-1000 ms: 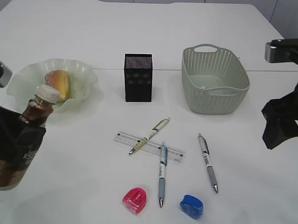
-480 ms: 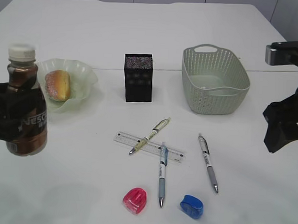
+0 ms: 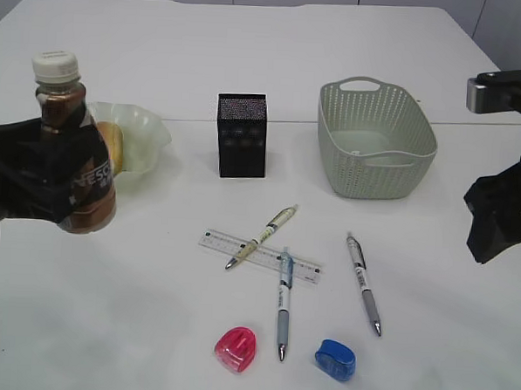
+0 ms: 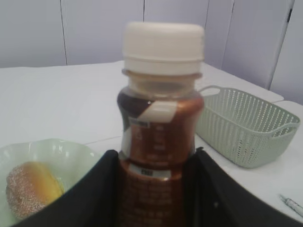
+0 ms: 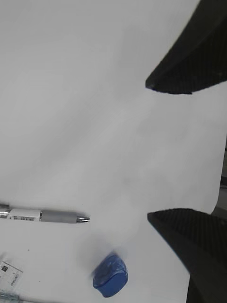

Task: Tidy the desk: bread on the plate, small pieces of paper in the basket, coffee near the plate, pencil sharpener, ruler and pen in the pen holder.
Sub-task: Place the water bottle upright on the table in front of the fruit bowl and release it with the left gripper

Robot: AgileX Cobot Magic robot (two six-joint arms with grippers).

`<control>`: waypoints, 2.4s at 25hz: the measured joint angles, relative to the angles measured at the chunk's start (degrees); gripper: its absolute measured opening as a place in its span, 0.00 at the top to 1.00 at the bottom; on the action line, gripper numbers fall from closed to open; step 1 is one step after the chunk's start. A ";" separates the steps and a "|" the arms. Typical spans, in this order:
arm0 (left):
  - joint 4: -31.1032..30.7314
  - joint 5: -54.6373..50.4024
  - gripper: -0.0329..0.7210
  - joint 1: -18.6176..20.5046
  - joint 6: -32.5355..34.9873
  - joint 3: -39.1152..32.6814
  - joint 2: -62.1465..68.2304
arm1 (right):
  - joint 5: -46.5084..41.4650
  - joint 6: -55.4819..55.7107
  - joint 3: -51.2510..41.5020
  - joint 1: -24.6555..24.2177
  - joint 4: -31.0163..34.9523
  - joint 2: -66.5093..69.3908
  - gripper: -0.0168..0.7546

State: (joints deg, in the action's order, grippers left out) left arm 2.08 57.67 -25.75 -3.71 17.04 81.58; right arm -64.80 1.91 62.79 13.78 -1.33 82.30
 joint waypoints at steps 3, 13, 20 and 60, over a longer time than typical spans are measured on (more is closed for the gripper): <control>-1.02 4.52 0.50 0.00 -0.07 0.23 7.30 | 0.00 0.00 0.00 0.00 -0.20 0.00 0.26; -1.61 5.01 0.50 0.70 -0.07 6.98 21.69 | 0.21 0.00 0.00 0.00 -1.02 0.00 0.26; -1.61 5.76 0.50 4.91 -0.21 9.57 28.94 | 0.56 0.00 0.00 0.00 -1.50 0.00 0.26; -5.38 8.10 0.26 5.87 -0.29 13.44 19.99 | 1.35 0.00 0.00 0.00 -1.83 0.00 0.26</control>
State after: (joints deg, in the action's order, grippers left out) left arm -3.30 65.77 -19.88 -4.00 30.48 101.57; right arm -63.46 1.91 62.79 13.78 -3.16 82.30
